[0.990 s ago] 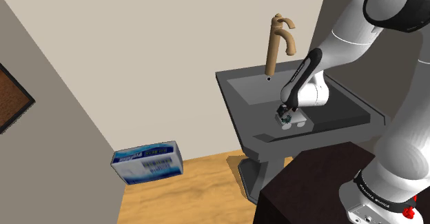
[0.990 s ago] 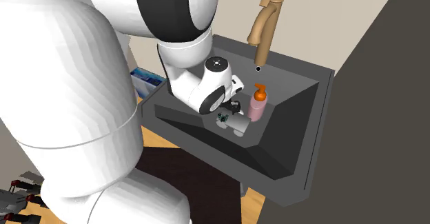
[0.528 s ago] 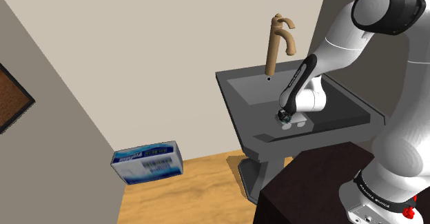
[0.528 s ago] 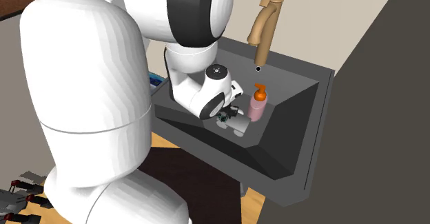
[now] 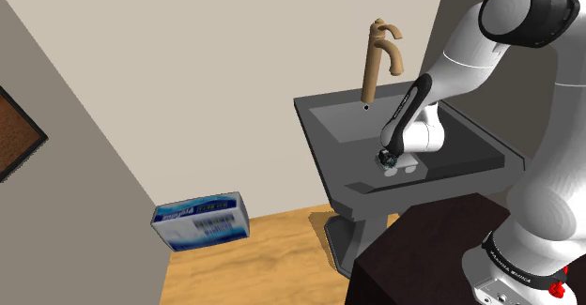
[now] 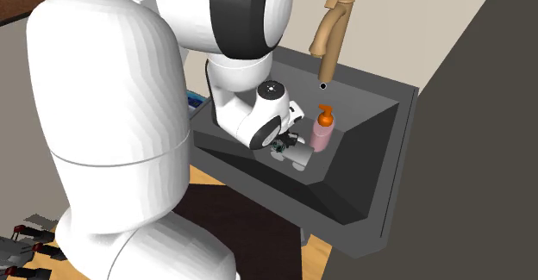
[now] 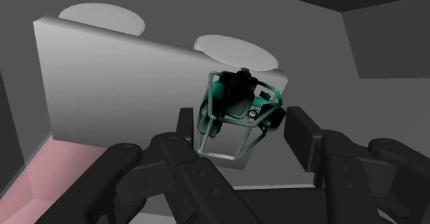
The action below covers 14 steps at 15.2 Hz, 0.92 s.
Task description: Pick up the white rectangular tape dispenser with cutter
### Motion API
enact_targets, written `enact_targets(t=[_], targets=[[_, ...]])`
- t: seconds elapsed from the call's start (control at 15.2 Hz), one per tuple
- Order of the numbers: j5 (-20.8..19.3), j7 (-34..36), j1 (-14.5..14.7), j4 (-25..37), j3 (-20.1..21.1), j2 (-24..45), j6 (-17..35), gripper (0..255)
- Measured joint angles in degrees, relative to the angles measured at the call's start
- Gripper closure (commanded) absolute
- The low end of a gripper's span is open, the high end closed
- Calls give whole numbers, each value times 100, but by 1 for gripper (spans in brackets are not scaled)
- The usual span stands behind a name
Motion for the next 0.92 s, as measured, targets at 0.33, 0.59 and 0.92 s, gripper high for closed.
enact_targets(t=[0.33, 0.59, 0.92], targets=[[17, 12, 185, -86, -187, -316, -239, 255], [-13, 86, 526, -198, -516, -717, -543, 255], [-289, 327, 1057, -311, -1114, -1230, -965, 255]])
